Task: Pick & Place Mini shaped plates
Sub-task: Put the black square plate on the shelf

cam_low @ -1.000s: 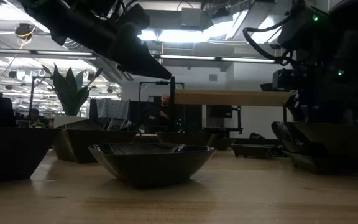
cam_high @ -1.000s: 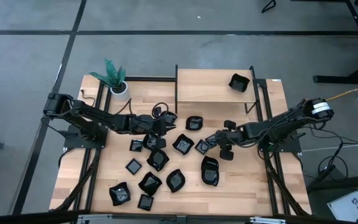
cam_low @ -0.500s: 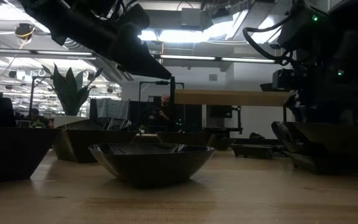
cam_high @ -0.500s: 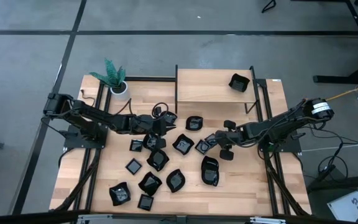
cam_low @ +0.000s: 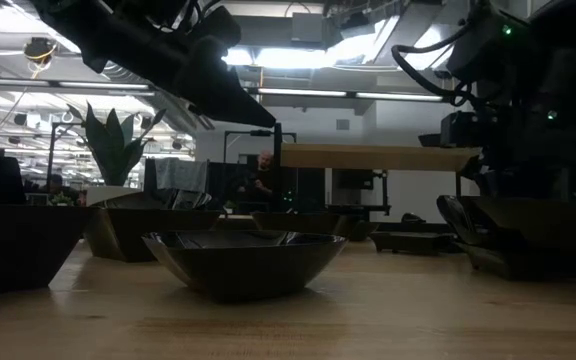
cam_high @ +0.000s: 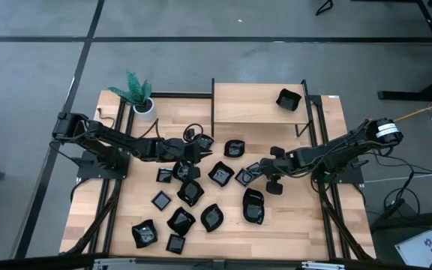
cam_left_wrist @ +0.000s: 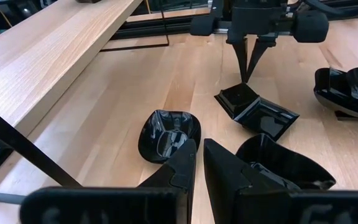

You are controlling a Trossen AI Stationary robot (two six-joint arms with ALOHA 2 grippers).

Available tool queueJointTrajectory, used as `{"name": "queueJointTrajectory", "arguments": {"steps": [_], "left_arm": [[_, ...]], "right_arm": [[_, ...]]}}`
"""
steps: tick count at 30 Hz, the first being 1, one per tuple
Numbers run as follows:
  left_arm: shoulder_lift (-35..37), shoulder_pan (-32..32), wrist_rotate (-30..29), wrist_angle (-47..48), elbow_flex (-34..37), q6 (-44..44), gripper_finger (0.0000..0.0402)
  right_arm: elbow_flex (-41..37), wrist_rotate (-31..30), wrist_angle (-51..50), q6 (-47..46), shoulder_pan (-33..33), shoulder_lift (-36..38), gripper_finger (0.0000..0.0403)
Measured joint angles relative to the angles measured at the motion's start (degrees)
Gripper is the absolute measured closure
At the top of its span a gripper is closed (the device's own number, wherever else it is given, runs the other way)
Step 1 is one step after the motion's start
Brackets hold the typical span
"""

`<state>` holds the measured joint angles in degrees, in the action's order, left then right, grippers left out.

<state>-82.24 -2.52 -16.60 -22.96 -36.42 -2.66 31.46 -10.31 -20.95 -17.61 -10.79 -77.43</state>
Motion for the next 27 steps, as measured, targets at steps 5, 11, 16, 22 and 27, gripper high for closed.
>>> {"name": "queueJointTrajectory", "arguments": {"steps": [5, 11, 16, 22, 27], "left_arm": [[0.0, 0.0, 0.0, 0.0, 0.0, 0.0, 0.0375], [0.0, 0.0, 0.0, 0.0, 0.0, 0.0, 0.0375], [0.0, 0.0, 0.0, 0.0, 0.0, 0.0, 0.0375], [0.0, 0.0, 0.0, 0.0, 0.0, 0.0, 0.0375], [0.0, 0.0, 0.0, 0.0, 0.0, 0.0, 0.0375]], "right_arm": [[0.0, 2.1, 0.0, -0.3, 0.3, 0.0, 0.0382], [0.0, 3.9, 0.1, -1.6, 0.5, 0.0, 0.0319], [0.0, 1.8, 0.1, -0.8, 0.5, 0.0, 0.0263], [1.4, 1.7, 0.1, 0.3, 0.5, 0.0, 0.0234], [2.6, -1.2, 0.0, 2.3, 0.5, 0.0, 0.0239]]}}
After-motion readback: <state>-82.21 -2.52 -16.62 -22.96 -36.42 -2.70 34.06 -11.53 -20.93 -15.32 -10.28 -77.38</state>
